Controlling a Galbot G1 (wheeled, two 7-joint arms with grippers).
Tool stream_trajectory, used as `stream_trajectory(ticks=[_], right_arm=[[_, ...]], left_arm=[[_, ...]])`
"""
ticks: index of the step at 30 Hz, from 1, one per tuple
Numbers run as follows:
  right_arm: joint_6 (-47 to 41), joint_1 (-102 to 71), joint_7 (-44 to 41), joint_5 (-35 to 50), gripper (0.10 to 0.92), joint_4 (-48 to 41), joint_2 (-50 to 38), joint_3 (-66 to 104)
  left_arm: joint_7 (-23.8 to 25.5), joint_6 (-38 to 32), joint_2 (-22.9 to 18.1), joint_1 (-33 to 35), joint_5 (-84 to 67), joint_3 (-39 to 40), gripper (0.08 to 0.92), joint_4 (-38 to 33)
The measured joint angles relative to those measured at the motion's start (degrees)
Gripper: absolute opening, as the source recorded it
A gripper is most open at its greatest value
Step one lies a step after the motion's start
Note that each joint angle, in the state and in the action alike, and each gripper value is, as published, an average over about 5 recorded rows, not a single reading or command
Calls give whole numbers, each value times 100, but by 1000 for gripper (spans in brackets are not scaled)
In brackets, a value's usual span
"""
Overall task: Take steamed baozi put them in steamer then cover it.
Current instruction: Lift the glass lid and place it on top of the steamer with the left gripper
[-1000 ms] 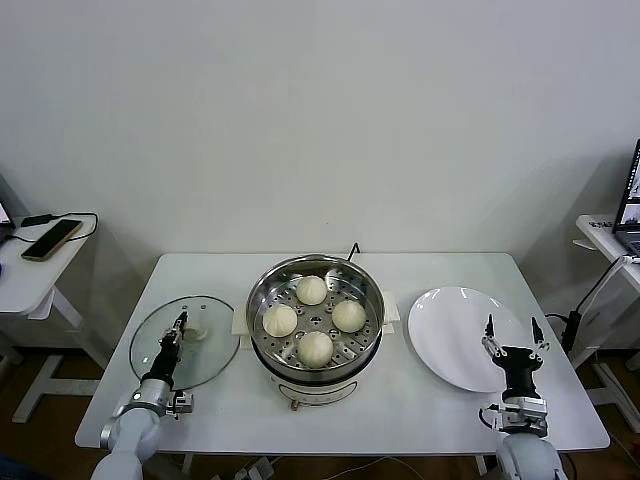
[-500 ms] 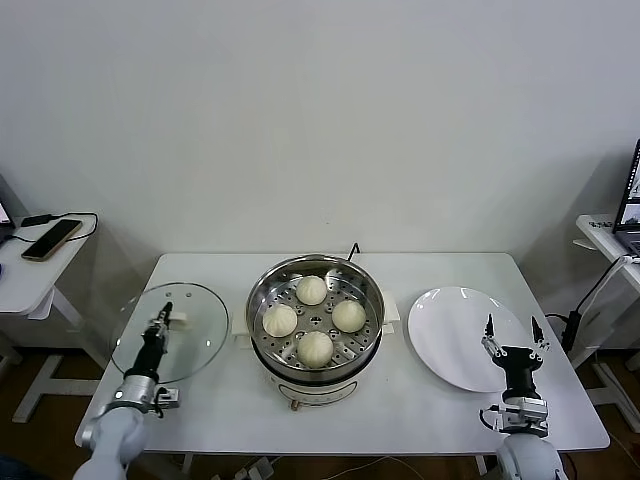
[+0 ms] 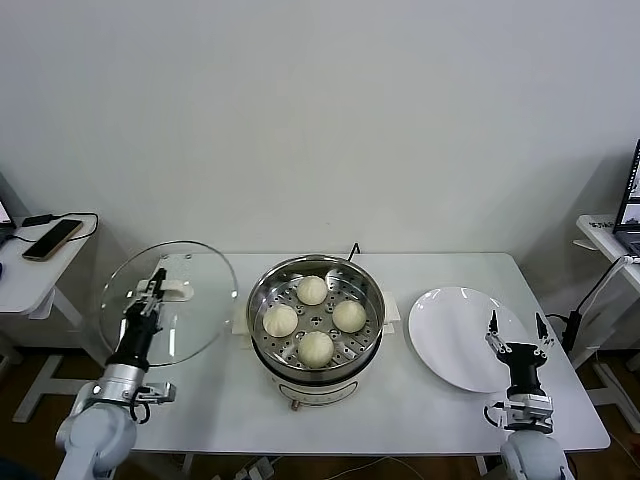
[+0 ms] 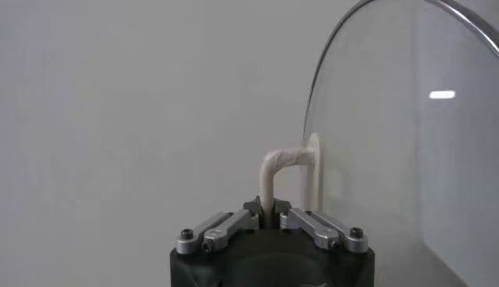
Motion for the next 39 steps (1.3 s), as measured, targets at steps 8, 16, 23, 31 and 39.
stream_trajectory(ticks=[8, 16, 23, 31, 39], right_arm=[[0, -10, -39, -27, 823, -68, 34, 22], [-5, 52, -56, -70, 823, -166, 92, 17], [-10, 129, -61, -114, 823, -259, 151, -33], [-22, 214, -65, -152, 823, -361, 185, -59], [-17, 250, -83, -162, 823, -448, 193, -26]], left_arm=[[694, 638, 76, 77, 66, 959, 199, -1148], [1435, 1416, -114, -362, 513, 2219, 199, -1457], [1955, 2010, -488, -821, 973, 3052, 199, -1231], [2341, 2490, -954, -1207, 1472, 3490, 199, -717], [2458, 2741, -1297, -1371, 1754, 3730, 199, -360]])
